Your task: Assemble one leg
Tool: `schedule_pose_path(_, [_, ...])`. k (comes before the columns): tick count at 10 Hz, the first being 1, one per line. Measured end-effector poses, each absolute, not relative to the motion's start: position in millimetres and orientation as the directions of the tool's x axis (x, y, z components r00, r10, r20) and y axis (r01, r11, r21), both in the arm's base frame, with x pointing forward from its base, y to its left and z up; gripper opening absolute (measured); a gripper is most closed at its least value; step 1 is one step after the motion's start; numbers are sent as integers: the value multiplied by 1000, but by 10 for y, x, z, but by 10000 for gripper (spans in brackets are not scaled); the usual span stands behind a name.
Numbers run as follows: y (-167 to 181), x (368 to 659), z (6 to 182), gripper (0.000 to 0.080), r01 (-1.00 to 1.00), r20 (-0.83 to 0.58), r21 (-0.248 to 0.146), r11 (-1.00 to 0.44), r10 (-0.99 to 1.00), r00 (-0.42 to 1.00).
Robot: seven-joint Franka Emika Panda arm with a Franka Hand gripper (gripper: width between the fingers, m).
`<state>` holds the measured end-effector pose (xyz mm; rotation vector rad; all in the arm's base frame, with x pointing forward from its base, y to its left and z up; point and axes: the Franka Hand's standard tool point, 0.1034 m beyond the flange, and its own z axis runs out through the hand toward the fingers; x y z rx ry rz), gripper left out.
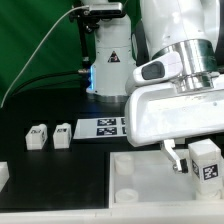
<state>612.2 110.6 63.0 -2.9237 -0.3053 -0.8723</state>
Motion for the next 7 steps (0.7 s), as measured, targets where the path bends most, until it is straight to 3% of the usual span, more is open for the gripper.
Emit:
schedule_pose_path(2, [1137,6106,649,648,215,501,-26,-976,174,848])
schedule_pose_path(3, [1173,6141,852,648,214,493,-31,-976,171,853])
schedule_pose_path(4, [1182,6146,949,648,219,470,-35,-975,178,865])
schedule_pose_path(7, [1151,6200,1052,648,225,191,-87,-970,206,960])
